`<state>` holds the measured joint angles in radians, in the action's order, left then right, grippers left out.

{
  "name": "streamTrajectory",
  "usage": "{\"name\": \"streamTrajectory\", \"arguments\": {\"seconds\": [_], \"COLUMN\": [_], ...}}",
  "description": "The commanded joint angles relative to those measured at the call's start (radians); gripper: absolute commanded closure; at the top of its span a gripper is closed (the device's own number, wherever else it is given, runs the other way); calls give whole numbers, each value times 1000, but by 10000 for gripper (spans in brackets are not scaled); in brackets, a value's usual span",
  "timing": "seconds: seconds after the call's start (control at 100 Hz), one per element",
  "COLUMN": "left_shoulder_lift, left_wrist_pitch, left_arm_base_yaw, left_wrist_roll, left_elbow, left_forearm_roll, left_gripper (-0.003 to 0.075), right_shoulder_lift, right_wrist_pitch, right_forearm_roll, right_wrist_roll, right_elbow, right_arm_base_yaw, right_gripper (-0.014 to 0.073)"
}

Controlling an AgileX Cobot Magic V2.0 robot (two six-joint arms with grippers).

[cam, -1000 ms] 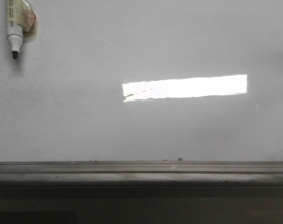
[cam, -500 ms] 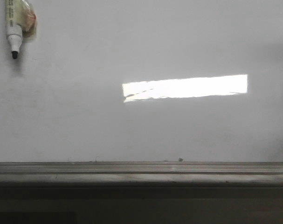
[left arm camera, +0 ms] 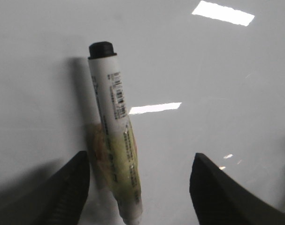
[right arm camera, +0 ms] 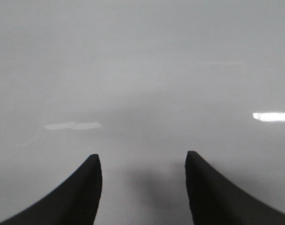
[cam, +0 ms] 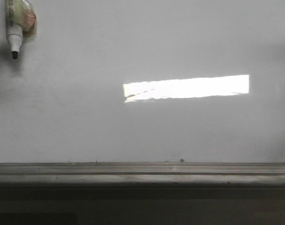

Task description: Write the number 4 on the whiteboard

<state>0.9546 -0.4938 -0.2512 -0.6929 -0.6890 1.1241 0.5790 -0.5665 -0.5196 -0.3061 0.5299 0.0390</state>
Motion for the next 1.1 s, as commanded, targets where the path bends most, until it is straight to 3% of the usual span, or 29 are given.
{"name": "streamTrajectory", "arguments": {"seconds": [0.0, 0.19, 0.28, 0.37, 0.54, 0.75, 0.9, 1.0, 1.09], "left_shoulder_lift": [29, 96, 109, 114, 114, 89, 19, -5, -5], "left_wrist_pitch": [33, 72, 76, 78, 65, 47, -21, -125, -234], "left_arm_base_yaw": [-21, -42, -42, -42, -42, -42, -42, -42, -46], "left_wrist_roll": [-5, -5, -5, -5, -5, -5, -5, -5, -65], "left_elbow": [-53, -69, -71, -71, -73, -76, -102, -147, -204], "left_forearm_roll": [21, -22, -27, -27, -70, -123, -272, -390, -433], "left_gripper": [303, 304, 339, 447, 736, 741, 741, 741, 741], "right_shoulder_lift": [10, 10, 10, 10, 10, 10, 10, 24, 71], "right_wrist_pitch": [56, 56, 56, 56, 56, 56, 18, -73, -177], "right_forearm_roll": [-18, -18, -18, -18, -18, -18, -26, -113, -282], "right_wrist_roll": [-12, -12, -12, -12, -12, -12, -14, -116, -279], "right_elbow": [37, 37, 37, 37, 37, 37, 39, 77, 138], "right_arm_base_yaw": [2, 2, 2, 2, 2, 2, 2, -12, -37], "right_gripper": [234, 234, 234, 234, 234, 234, 234, 234, 234]}}
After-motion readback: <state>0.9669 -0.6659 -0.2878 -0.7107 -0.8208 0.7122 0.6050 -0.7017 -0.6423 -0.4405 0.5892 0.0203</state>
